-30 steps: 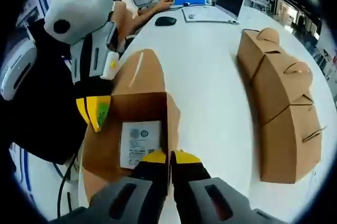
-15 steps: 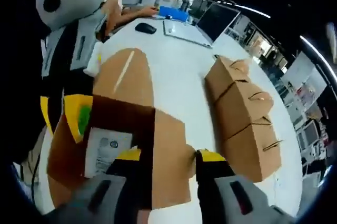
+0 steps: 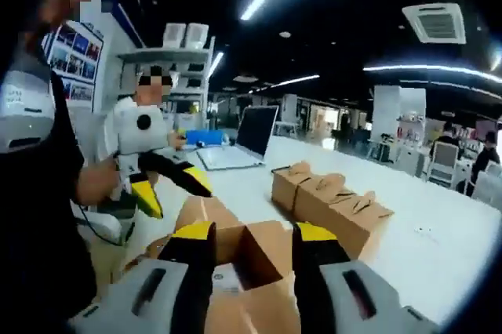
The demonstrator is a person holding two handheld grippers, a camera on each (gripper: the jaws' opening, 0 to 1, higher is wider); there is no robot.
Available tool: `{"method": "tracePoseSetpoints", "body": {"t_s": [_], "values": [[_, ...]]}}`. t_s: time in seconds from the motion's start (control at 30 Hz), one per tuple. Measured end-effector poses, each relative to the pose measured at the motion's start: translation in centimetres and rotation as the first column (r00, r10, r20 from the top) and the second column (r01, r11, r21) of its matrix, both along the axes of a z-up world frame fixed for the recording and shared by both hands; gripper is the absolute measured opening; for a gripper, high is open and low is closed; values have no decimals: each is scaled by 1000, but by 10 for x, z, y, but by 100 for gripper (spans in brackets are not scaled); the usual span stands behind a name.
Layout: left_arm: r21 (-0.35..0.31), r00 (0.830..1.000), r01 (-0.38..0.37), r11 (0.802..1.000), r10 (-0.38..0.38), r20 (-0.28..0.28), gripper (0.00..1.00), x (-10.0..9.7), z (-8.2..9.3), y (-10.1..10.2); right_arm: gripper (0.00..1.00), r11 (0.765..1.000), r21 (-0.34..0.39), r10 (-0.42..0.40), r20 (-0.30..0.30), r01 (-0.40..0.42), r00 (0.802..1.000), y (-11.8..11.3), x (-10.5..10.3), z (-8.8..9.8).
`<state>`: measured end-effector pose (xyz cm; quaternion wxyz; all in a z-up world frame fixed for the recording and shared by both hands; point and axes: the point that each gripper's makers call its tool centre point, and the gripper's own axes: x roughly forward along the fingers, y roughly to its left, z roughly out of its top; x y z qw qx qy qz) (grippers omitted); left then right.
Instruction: Pick up one paper box from the group, open the paper box, and remove the item inside
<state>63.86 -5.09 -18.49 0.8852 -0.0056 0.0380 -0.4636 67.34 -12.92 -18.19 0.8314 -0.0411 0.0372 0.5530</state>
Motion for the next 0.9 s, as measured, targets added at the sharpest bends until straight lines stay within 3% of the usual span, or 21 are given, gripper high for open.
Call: {"method": "tracePoseSetpoints", "body": {"t_s": [0.1, 0.27, 0.33, 0.4, 0.47, 0.57, 0.6, 0.67, 0.7, 0.73, 0.8, 0.87, 0.9], "values": [[-23, 996, -64, 998, 62, -71, 36, 7, -10, 22, 39, 995, 88, -51, -59, 56, 997, -24, -11, -9], [-2, 993, -60, 998, 60, -99, 36, 9, -20, 34, 42, 996, 75, -44, -74, 50, 996, -38, -18, -20], [-12, 993, -64, 998, 63, -103, 38, 11, -16, 38, 48, 996, 69, -52, -48, 55, 998, -47, -17, -15], [-103, 989, -127, 987, 119, -85, 44, 20, -4, 54, 60, 991, 95, -90, -22, 91, 996, -64, -13, -9], [-158, 984, -165, 973, 152, -93, 49, 22, -4, 73, 66, 984, 123, -128, -42, 132, 991, -88, -11, -13], [-122, 964, -170, 978, 140, -226, 46, 15, -32, 93, 69, 989, 85, -112, -77, 118, 991, -104, -13, -34], [-108, 962, -167, 980, 138, -237, 48, 14, -39, 97, 71, 993, 57, -95, -98, 101, 991, -105, -16, -45], [-71, 978, -82, 994, 66, -199, 59, 10, -48, 92, 74, 998, -10, -65, -136, 64, 989, -101, -17, -67], [-61, 979, -61, 996, 48, -197, 71, 11, -53, 89, 77, 998, -40, -55, -146, 50, 988, -97, -17, -76], [-8, 979, -9, 1000, 7, -205, 75, 8, -63, 83, 78, 996, -85, -31, -142, 19, 989, -92, -18, -85], [44, 971, 59, 997, -47, -233, 74, 2, -73, 73, 77, 986, -162, 12, -149, -37, 989, -82, -21, -102], [89, 960, 123, 988, -96, -264, 74, -2, -85, 62, 80, 980, -191, 35, -116, -57, 993, -75, -18, -107], [109, 960, 150, 983, -119, -253, 75, -2, -89, 56, 81, 980, -189, 45, -106, -65, 993, -71, -17, -107]]}}
